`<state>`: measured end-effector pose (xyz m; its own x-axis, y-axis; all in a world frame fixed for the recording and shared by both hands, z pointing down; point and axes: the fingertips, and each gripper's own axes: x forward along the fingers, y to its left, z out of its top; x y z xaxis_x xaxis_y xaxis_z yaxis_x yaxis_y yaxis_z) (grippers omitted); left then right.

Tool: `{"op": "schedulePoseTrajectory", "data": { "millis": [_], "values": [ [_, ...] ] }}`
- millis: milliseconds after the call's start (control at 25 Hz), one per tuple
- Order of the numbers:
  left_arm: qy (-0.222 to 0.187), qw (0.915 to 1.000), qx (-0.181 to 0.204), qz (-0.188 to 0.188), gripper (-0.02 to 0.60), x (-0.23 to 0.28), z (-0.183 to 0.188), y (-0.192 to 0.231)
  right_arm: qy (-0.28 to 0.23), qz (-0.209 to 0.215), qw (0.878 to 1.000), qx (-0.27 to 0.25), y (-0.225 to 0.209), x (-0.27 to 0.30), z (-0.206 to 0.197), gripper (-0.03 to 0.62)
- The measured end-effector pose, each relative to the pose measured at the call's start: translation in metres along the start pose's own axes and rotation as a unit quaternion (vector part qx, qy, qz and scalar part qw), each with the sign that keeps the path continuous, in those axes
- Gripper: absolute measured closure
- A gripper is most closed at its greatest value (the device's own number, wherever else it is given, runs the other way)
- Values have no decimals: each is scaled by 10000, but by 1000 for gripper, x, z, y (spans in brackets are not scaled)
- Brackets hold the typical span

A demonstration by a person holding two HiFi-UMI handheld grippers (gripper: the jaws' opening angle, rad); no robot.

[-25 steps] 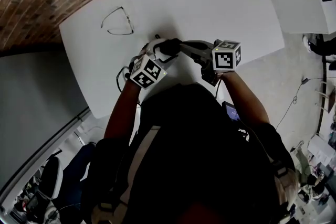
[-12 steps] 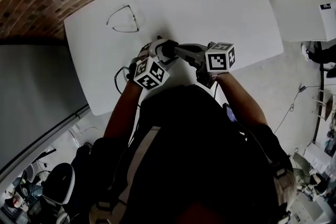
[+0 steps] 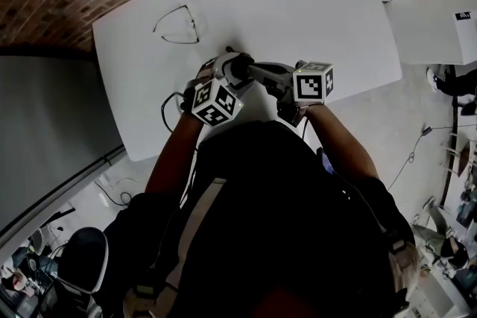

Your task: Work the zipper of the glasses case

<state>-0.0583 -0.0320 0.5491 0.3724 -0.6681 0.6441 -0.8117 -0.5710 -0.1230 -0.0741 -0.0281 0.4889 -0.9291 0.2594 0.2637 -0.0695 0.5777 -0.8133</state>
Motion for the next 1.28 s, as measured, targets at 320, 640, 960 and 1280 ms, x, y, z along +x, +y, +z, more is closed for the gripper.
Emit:
{"op": "schedulePoseTrajectory", "data": {
  "millis": [320, 640, 960, 1280],
  "values": [
    [-29, 9998, -112, -185, 282, 2, -5, -3, 197, -58, 9998, 6, -4, 2, -9, 588],
    [53, 9997, 115, -185, 299, -3, -11, -6, 849, -153, 9940, -670, -2, 4, -13, 589],
    [40, 9998, 93, -175, 307, -7, -17, -8, 952, -238, 9923, -755, -15, 1, -12, 588],
    [64, 9998, -43, -159, 307, -9, -21, -5, 880, -282, 9933, -688, -30, 5, -10, 588]
  ]
}}
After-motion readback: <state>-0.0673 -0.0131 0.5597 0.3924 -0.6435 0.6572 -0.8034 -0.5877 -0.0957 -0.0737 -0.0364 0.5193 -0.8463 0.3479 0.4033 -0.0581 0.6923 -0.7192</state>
